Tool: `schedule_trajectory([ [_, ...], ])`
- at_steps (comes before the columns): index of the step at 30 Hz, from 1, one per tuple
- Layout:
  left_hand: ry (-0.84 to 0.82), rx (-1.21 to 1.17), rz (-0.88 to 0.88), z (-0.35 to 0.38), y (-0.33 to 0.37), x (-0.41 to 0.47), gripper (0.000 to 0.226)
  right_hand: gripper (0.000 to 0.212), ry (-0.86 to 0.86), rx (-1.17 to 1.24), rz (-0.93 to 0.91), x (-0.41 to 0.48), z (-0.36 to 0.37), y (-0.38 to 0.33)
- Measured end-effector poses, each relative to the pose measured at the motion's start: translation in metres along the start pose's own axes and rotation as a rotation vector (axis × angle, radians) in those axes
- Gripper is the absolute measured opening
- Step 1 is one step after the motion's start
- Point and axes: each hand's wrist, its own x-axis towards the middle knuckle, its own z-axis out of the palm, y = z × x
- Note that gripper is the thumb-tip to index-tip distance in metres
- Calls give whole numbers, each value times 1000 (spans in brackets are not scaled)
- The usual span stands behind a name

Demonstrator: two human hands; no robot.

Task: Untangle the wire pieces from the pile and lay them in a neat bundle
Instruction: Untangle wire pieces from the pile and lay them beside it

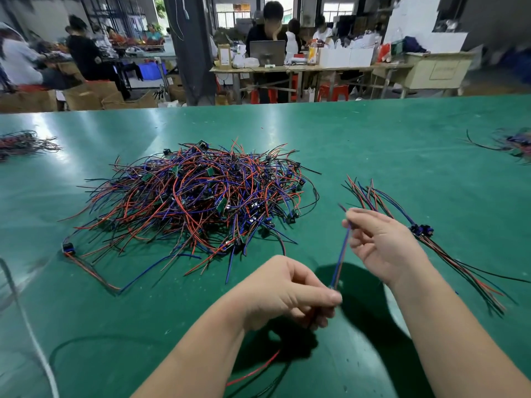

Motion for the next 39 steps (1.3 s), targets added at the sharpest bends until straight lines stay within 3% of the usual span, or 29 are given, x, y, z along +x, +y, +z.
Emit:
schedule_trajectory([
  [7, -80, 37, 42, -11, 4, -7, 22, 15, 97, 263, 30, 10, -8, -5],
  [11, -64, -29, 104, -8, 3, -6, 14, 18, 187, 437, -130, 18, -29, -21],
  [15, 176, -342, 175, -5, 5, 7, 18, 18, 87, 198, -116, 13, -22, -14],
  [18, 333, -415, 179, -8, 5, 11, 25, 7, -165, -44, -89, -3, -2, -4],
  [21, 464, -420, 147, -11, 3, 14, 23, 32, -481, -322, -203, -21, 11, 12],
  [23, 510, -415, 129, -13, -1, 15, 25, 36, -548, -589, -319, -29, 18, 22],
  [25, 529, -433, 129, -15, -4, 17, 25, 31, -514, -724, -411, -29, 22, 29],
  [30, 469, -460, 155, -18, -5, 18, 15, 30, -492, -722, -486, -25, 21, 31],
  [34, 438, -429, 146, -14, -3, 18, 13, 30, -276, -775, -575, -16, 15, 28],
  [36, 537, -252, 178, -13, -4, 18, 15, 24, -83, -846, -642, -6, 6, 21],
  [39, 786, 378, 285, -18, -11, 19, 14, 17, 200, -1040, -746, 9, -13, 4],
])
